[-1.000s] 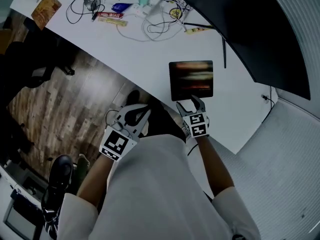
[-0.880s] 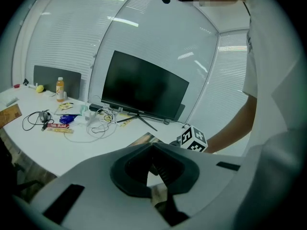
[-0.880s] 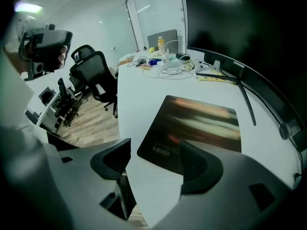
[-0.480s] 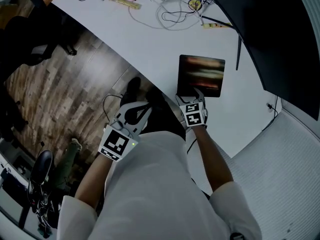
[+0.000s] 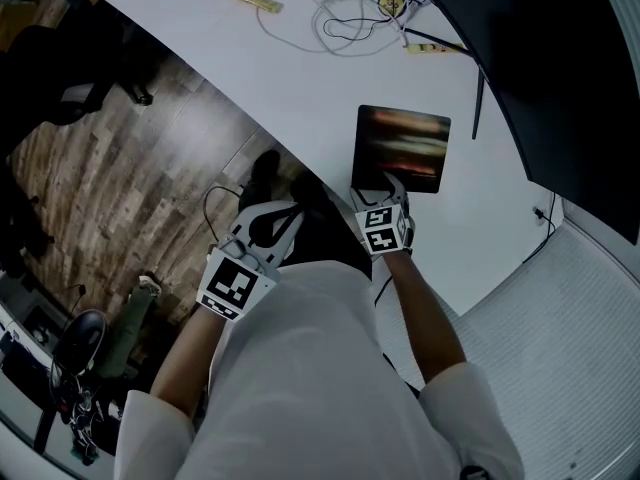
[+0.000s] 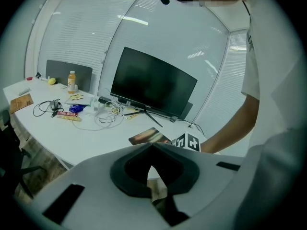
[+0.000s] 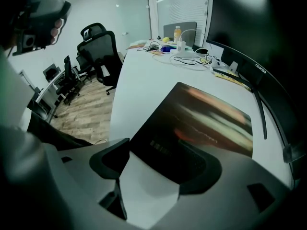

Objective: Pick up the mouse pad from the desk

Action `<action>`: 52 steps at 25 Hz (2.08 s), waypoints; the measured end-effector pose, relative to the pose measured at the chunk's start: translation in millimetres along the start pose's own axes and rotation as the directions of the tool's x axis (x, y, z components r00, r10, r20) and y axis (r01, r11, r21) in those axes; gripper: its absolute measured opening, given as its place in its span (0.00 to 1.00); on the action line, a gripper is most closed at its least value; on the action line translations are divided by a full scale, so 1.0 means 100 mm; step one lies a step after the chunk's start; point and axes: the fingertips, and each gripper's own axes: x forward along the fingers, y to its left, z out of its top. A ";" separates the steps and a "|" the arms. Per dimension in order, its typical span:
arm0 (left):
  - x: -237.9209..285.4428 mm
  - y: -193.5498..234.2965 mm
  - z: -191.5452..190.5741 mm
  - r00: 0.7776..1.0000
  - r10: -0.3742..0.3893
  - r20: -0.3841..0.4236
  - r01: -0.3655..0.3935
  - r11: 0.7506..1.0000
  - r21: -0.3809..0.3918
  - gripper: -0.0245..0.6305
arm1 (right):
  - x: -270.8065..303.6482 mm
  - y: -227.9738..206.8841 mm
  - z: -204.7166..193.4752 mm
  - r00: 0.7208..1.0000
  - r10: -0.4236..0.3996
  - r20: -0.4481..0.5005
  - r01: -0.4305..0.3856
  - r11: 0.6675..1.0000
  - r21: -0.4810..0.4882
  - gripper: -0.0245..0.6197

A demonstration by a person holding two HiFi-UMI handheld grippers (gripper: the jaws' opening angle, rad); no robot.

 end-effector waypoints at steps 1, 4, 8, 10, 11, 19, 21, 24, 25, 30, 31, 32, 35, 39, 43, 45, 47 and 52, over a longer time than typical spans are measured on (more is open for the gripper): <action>0.02 -0.01 0.00 1.000 -0.002 -0.002 0.002 1.000 0.000 0.07 | 0.00 0.00 0.00 1.000 0.000 0.003 0.000 1.000 0.002 0.55; 0.06 -0.03 0.01 1.000 -0.006 -0.009 0.006 1.000 0.003 0.07 | -0.01 -0.09 0.02 1.000 -0.017 0.021 0.017 1.000 0.024 0.41; 0.11 -0.04 0.04 1.000 -0.010 -0.017 0.010 1.000 0.007 0.07 | -0.03 -0.25 0.03 0.999 -0.034 0.029 0.033 0.999 0.044 0.19; 0.15 -0.05 0.07 1.000 -0.014 -0.021 0.014 1.000 0.013 0.07 | -0.03 -0.30 0.03 0.999 -0.020 0.034 0.018 0.998 0.058 0.15; 0.17 -0.06 0.08 1.000 -0.016 -0.022 0.016 1.000 0.017 0.07 | -0.03 -0.31 0.04 0.999 -0.010 0.035 0.007 0.998 0.065 0.14; 0.28 -0.11 0.24 1.000 -0.020 -0.014 0.021 0.999 0.039 0.07 | -0.20 -0.47 0.15 0.996 0.065 0.065 -0.074 0.987 0.140 0.11; 0.31 -0.12 0.28 1.000 -0.018 -0.011 0.019 0.998 0.052 0.07 | -0.29 -0.52 0.20 0.994 0.057 0.094 -0.071 0.986 0.152 0.11; 0.34 -0.15 0.34 1.000 -0.020 -0.008 0.020 0.997 0.068 0.07 | -0.44 -0.63 0.29 0.989 0.044 0.143 -0.069 0.981 0.180 0.11; 0.35 -0.17 0.36 1.000 -0.021 -0.006 0.022 0.997 0.074 0.07 | -0.50 -0.67 0.32 0.987 0.038 0.158 -0.068 0.980 0.188 0.11; 0.37 -0.27 0.45 0.999 -0.036 0.003 0.036 0.994 0.104 0.07 | -0.85 -0.87 0.46 0.973 -0.010 0.231 -0.047 0.970 0.239 0.11; 0.38 -0.28 0.47 0.999 -0.041 0.004 0.040 0.993 0.113 0.07 | -0.92 -0.92 0.49 0.968 -0.024 0.249 -0.042 0.966 0.255 0.11; 0.40 -0.28 0.50 0.999 -0.044 0.006 0.043 0.992 0.123 0.07 | -0.98 -0.98 0.52 0.962 -0.040 0.269 -0.035 0.962 0.271 0.11; 0.44 -0.27 0.61 0.999 -0.052 0.015 0.050 0.988 0.146 0.07 | -1.19 -1.16 0.60 0.942 -0.098 0.321 -0.009 0.948 0.317 0.11; 0.43 -0.17 0.78 0.997 -0.067 0.030 0.062 0.987 0.148 0.07 | -1.45 -1.32 0.69 0.920 -0.170 0.353 0.028 0.927 0.375 0.11; 0.47 0.04 0.94 0.994 -0.096 0.045 0.088 0.984 0.155 0.07 | -1.59 -1.45 0.74 0.900 -0.247 0.358 0.067 0.892 0.448 0.11; 0.49 0.15 1.02 0.991 -0.122 0.047 0.113 0.980 0.162 0.07 | -1.67 -1.49 0.76 0.885 -0.294 0.359 0.087 0.865 0.494 0.11; 0.50 0.24 1.10 0.988 -0.153 0.037 0.144 0.973 0.180 0.07 | -1.76 -1.50 0.78 0.870 -0.341 0.357 0.108 0.837 0.536 0.11; 0.50 0.43 1.27 0.972 -0.234 -0.005 0.229 0.944 0.237 0.07 | -1.99 -1.47 0.82 0.837 -0.428 0.341 0.140 0.770 0.623 0.11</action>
